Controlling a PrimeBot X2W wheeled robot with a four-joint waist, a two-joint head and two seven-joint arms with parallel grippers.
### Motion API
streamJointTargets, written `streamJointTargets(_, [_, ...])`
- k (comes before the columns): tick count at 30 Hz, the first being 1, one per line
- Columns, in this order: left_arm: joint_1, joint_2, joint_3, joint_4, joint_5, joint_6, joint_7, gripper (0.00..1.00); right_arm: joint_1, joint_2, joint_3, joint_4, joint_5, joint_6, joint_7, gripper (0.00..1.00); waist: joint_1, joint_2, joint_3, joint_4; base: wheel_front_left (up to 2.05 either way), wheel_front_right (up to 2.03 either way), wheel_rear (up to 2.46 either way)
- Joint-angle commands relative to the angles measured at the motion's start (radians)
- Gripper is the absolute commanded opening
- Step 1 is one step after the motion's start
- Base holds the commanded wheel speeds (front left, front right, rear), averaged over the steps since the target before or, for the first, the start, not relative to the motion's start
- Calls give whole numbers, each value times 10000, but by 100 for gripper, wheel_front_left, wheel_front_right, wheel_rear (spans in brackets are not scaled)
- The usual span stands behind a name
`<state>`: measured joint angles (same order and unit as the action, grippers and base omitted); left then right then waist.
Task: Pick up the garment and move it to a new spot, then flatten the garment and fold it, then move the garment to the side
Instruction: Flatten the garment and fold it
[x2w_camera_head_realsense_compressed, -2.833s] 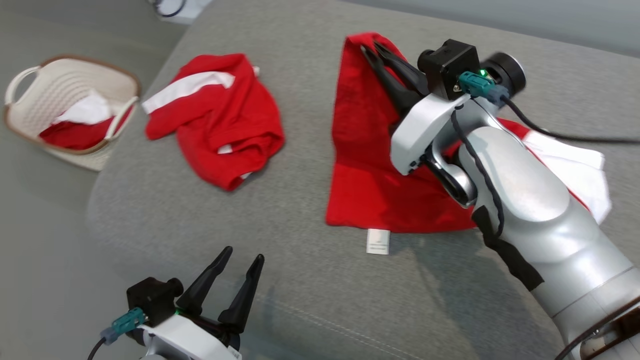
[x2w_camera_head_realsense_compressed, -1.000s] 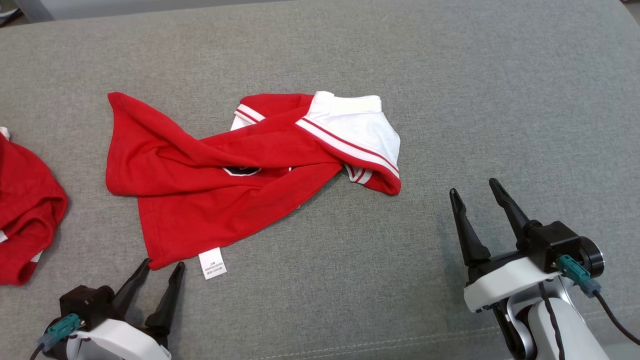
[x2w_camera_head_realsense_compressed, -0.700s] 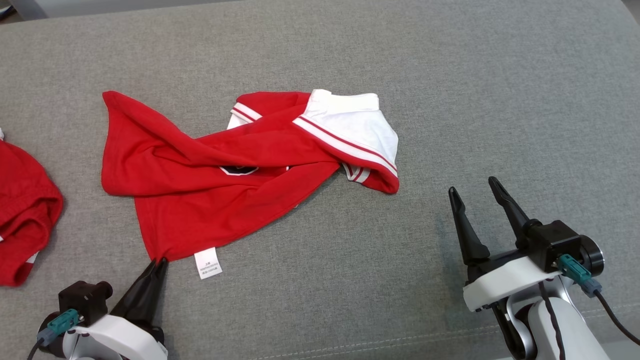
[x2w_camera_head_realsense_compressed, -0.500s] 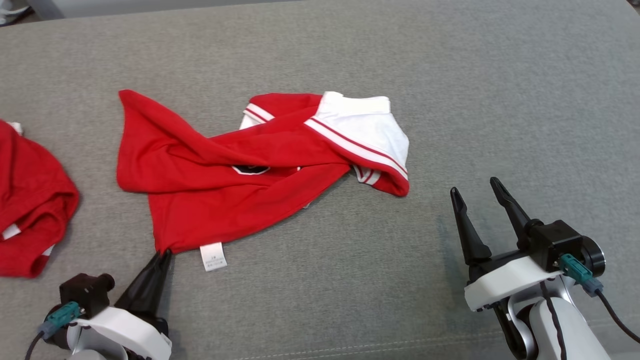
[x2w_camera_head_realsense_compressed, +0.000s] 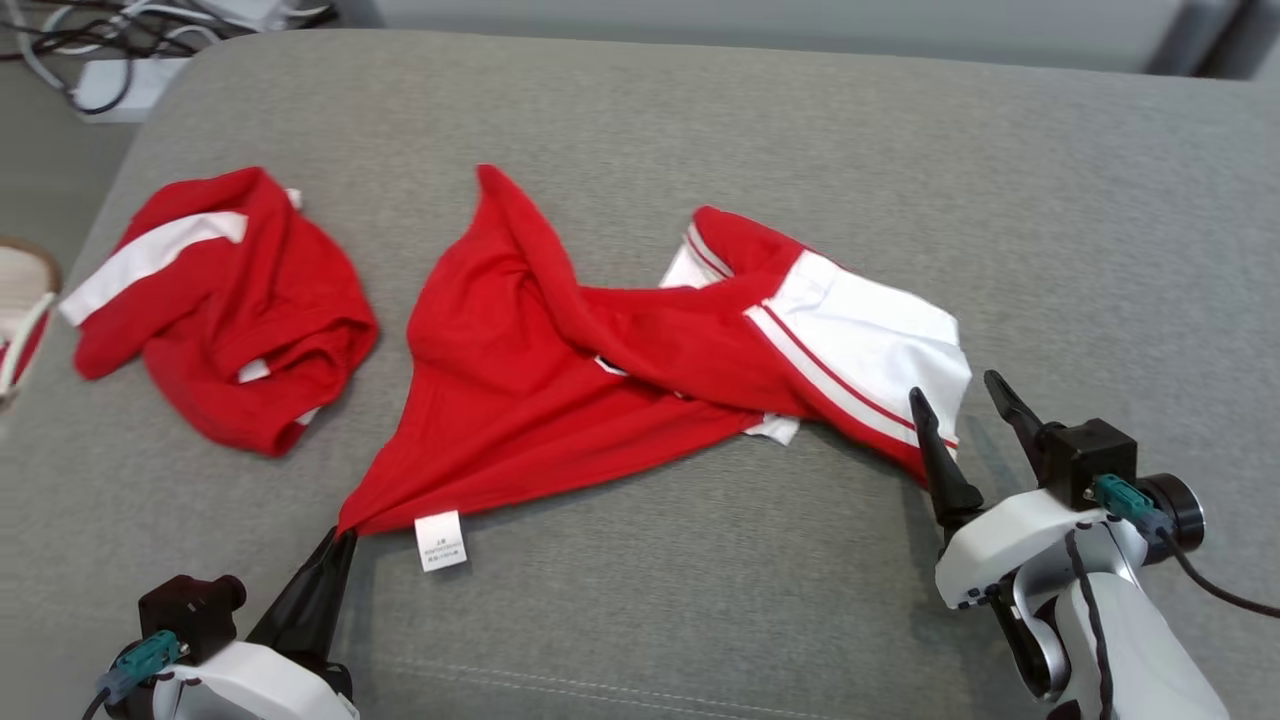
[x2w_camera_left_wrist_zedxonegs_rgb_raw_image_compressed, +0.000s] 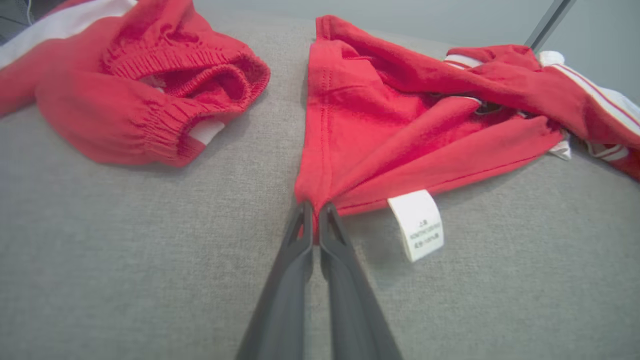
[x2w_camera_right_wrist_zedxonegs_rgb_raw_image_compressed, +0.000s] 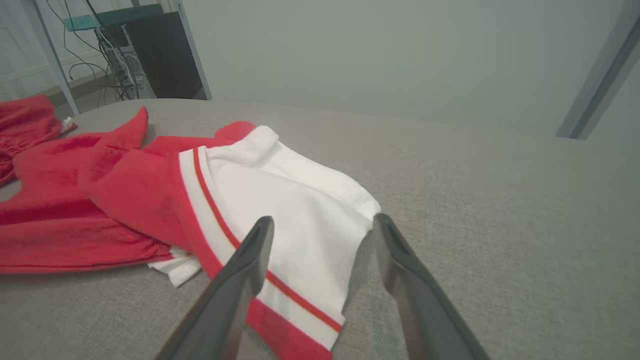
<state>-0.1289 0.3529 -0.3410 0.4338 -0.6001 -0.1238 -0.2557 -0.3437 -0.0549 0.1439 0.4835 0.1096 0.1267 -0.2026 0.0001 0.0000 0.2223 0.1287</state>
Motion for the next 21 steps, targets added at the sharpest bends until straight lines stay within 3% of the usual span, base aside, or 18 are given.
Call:
streamJointTargets(1, [-133, 248, 322, -60, -42, -69, -61, 0, -296, 47, 208, 49, -202, 40, 132, 100, 0, 0, -94, 550, 0, 0, 0])
streamJointTargets(5, [-217, 237, 141, 17, -173, -69, -61, 0, -468, 47, 302, 381, -256, 40, 338, 100, 0, 0, -17, 872, 0, 0, 0])
streamJointTargets(6, [-239, 236, 84, -9, -225, -69, -61, 17, -470, 47, 361, 431, -218, 40, 390, 100, 0, 0, 3, 906, 0, 0, 0])
streamJointTargets(7, [-264, 237, 48, -73, -266, -69, -61, 70, -466, 47, 433, 459, -218, 40, 432, 100, 0, 0, 32, 930, 0, 0, 0])
streamJointTargets(8, [-287, 241, 25, -145, -278, -69, -61, 100, -451, 47, 552, 456, -218, 40, 466, 100, 0, 0, 61, 940, 0, 0, 0])
streamJointTargets(14, [-250, 214, 73, -615, -285, -69, -61, 100, -107, 47, 1224, -35, -382, 40, 634, 100, 0, 0, 170, 748, 0, 0, 0])
streamJointTargets(21, [-154, 187, 41, -1105, -212, -69, -61, 100, 540, 47, 1772, -797, -1233, 40, 1763, 100, 0, 0, 283, 413, 0, 0, 0])
